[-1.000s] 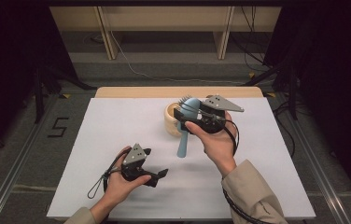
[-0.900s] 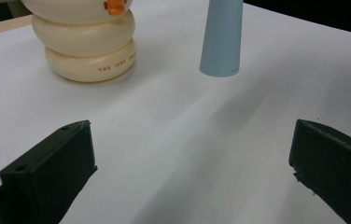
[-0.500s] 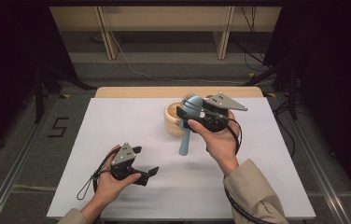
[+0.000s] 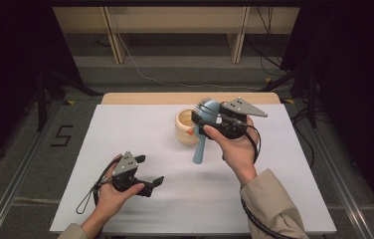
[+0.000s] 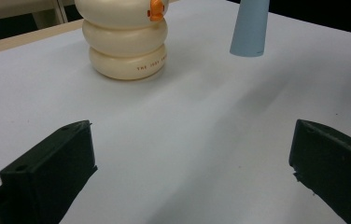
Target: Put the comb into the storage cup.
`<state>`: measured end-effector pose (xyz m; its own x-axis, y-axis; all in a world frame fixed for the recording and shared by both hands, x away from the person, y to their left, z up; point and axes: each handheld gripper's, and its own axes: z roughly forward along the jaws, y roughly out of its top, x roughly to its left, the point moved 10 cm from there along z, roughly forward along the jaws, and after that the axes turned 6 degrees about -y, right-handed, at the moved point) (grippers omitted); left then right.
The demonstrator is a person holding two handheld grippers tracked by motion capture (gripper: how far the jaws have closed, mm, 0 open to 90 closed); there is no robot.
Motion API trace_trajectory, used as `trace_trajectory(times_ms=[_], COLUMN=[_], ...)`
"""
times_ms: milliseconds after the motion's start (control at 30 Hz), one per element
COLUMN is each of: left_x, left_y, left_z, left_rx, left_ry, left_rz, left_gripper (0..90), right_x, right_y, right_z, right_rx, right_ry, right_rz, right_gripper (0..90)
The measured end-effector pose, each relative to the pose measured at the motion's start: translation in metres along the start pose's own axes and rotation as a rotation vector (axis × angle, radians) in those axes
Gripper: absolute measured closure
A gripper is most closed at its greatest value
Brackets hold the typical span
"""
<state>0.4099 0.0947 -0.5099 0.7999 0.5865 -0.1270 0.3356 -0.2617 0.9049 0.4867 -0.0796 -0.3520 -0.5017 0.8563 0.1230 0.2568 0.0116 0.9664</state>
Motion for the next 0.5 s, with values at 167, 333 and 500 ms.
trace_trajectory(times_ms=[167,333,500], left_x=[0.0021,0.0032,0.0029], left_y=[0.0001,-0.0002,-0.0011], left_z=[0.0001,0.0001,0.0016], left_rx=[-0.01,-0.01,-0.008], left_ry=[0.005,0.003,0.001], left_rz=[-0.006,-0.006,-0.01], left_gripper=[0.0,0.0,0.0], right_x=[-0.0021,-0.0039,-0.0056], right_y=[0.0009,0.0018,0.004], right_z=[-0.0004,-0.0003,-0.0011], right_rx=[-0.001,-0.004,-0.01], right_ry=[-0.007,-0.01,-0.011], right_rz=[-0.003,-0.001,0.003], right_gripper=[20.1,20.1,20.1])
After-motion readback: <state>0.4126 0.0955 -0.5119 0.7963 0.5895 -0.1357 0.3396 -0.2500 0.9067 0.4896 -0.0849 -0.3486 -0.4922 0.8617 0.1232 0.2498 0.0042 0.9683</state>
